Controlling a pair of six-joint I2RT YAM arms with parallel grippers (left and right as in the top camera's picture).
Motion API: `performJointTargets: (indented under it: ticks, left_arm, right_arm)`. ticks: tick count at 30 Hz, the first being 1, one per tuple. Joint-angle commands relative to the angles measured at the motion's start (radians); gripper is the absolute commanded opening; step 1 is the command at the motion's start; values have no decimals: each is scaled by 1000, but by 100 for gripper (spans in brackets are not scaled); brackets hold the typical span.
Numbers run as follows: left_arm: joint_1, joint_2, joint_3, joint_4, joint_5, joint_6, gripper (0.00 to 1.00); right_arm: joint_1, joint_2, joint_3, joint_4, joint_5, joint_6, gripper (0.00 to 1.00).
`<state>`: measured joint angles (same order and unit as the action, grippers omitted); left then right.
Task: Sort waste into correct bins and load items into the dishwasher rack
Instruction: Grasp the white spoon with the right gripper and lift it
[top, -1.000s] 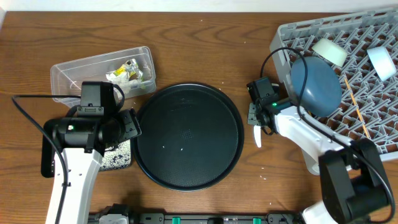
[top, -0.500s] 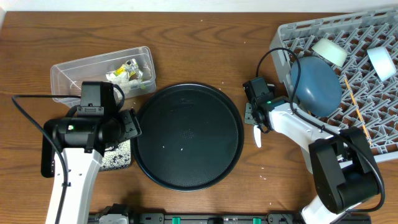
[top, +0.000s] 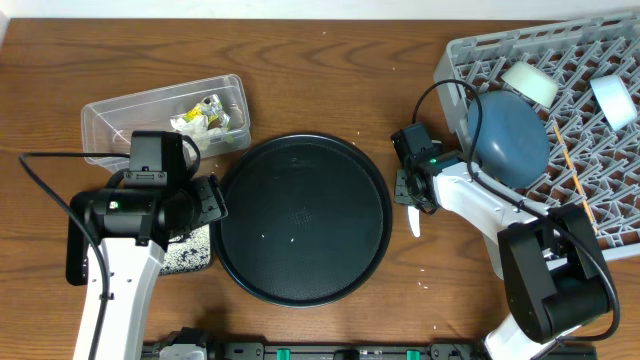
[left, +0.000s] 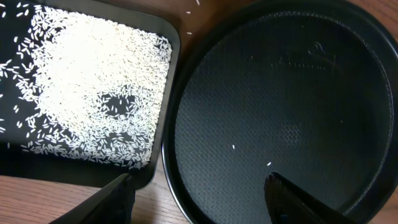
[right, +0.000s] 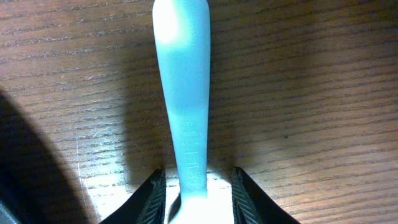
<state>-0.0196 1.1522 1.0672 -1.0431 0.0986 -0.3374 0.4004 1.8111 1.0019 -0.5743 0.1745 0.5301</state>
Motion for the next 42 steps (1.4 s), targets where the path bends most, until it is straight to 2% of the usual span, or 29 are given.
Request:
performJointTargets:
  ticks: [1,3,17,28,38,40,42]
  left_arm:
    - [5,4,17,-3,-2,-1,68]
    - [5,4,17,-4,-2,-1,68]
    - [5,4,17,-10,-2,-1,68]
    - [5,4,17,-11,-2,-1,68]
    - [5,4,17,-11,-2,-1,68]
    - [5,4,17,-11,-2,-1,68]
    - [5,4,17,-11,-2,-1,68]
  right_arm:
    - [-1,56,-50,-35,-22,-3,27]
    - [-1,56,-50,-32,-26,5,20]
    - [-1,50,-50,-28,-52,8,4]
    - [-1,-143,-42,-46,-51,-16,5]
    - [-1,-326,-42,-119,-50,-102,7]
    - [-1,-339,-42,-126,-43,-103,12]
    - [-3,-337,-42,-125,-43,-114,22]
